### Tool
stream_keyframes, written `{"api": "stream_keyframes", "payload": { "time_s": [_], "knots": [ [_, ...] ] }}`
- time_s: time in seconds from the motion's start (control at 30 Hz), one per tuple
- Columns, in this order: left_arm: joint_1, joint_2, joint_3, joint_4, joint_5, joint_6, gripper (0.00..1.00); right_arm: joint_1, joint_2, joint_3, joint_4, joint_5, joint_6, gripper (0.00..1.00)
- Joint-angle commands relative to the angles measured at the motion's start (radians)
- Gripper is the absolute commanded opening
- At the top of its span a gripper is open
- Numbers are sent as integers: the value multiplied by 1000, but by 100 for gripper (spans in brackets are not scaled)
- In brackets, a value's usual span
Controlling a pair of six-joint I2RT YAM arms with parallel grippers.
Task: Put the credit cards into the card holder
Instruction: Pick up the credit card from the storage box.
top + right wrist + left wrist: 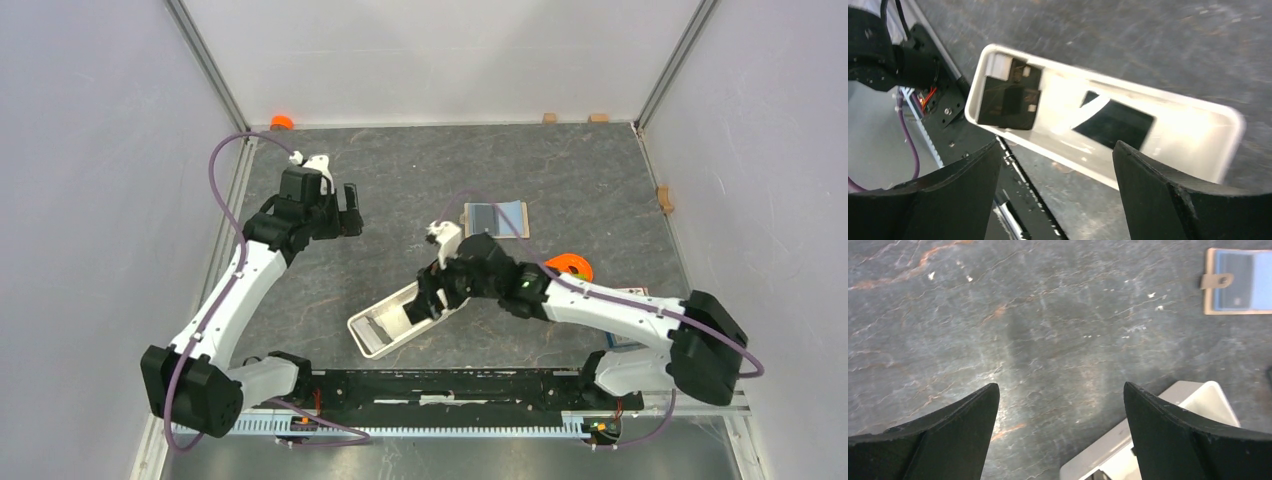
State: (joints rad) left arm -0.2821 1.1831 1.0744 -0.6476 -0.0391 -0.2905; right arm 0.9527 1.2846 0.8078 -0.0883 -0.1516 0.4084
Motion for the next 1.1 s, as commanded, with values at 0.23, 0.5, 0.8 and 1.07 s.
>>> {"api": "stream_keyframes", "payload": {
  "time_s": [0.23,0.5,0.8,1.07],
  "knots": [
    [47,-86,-94,45,-120,85,100,308,291,297,-110,241,102,93],
    [49,-134,-106,49,-114,85,100,397,456,450,-217,288,111,96],
    [50,-158,-113,49,-101,80,100,438,582,577,-276,301,95,94],
    [50,-163,-117,52,-95,77,100,454,586,593,-269,281,86,87]
  ]
}}
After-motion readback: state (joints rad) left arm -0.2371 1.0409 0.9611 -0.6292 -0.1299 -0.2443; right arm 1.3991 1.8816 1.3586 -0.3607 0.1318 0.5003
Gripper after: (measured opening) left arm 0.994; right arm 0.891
